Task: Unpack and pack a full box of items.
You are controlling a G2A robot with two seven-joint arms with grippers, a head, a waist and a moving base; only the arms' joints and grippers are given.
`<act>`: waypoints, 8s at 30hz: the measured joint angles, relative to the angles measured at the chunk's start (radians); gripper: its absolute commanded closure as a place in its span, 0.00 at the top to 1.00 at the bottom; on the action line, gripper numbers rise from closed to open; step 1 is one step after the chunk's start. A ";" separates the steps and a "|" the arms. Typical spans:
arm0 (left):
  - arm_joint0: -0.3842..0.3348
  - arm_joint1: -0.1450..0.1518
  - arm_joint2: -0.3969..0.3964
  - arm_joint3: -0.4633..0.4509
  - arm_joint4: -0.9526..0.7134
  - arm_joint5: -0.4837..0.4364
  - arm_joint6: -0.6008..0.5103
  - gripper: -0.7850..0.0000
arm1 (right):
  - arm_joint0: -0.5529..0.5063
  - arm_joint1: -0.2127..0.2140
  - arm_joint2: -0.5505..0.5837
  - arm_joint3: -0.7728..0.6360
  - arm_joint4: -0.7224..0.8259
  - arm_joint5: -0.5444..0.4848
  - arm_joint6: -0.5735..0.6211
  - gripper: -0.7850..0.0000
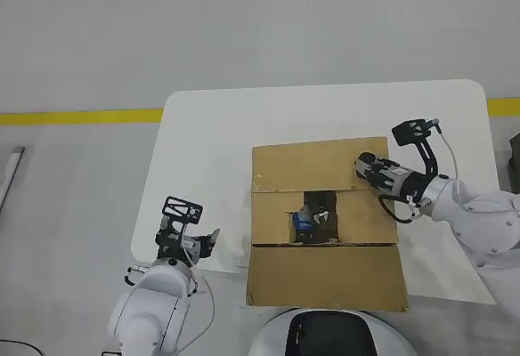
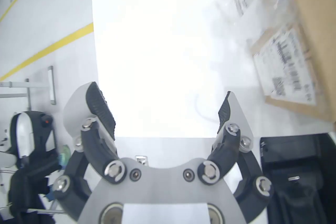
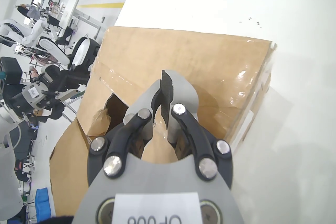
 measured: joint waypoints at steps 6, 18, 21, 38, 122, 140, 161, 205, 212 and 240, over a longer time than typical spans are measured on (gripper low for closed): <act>0.098 0.019 -0.018 -0.026 0.050 -0.193 0.085 1.00 | 0.002 -0.003 -0.012 0.002 0.000 0.004 -0.004 0.00; 0.177 0.043 0.007 -0.092 0.054 -0.398 0.234 1.00 | -0.014 -0.005 -0.012 -0.008 -0.006 0.017 -0.007 0.00; 0.169 0.047 0.007 -0.092 0.047 -0.418 0.261 1.00 | -0.016 -0.005 -0.010 -0.008 -0.006 0.021 -0.005 0.00; 0.092 0.062 -0.013 -0.092 -0.112 -0.400 0.270 1.00 | 0.000 -0.011 -0.022 -0.004 -0.005 0.035 0.001 0.02; -0.145 0.049 0.199 0.121 0.086 0.135 0.163 1.00 | -0.082 -0.043 -0.104 -0.117 -0.388 0.042 -0.054 0.00; -0.197 0.035 0.277 0.236 0.132 0.167 0.242 1.00 | -0.072 -0.054 -0.100 -0.112 -0.379 0.040 -0.048 0.00; -0.228 0.015 0.258 0.236 0.078 0.309 0.284 1.00 | -0.053 -0.067 -0.110 -0.101 -0.381 0.035 -0.045 0.00; -0.219 0.007 0.214 0.269 -0.048 0.169 0.263 1.00 | -0.048 -0.085 -0.104 -0.099 -0.391 0.024 -0.018 0.00; -0.240 0.002 0.228 0.305 -0.100 0.180 0.274 0.52 | -0.050 -0.087 -0.103 -0.103 -0.398 0.029 -0.013 0.00; -0.208 0.011 0.204 0.288 -0.048 0.147 0.294 1.00 | -0.067 -0.095 -0.092 -0.127 -0.415 0.028 0.004 0.00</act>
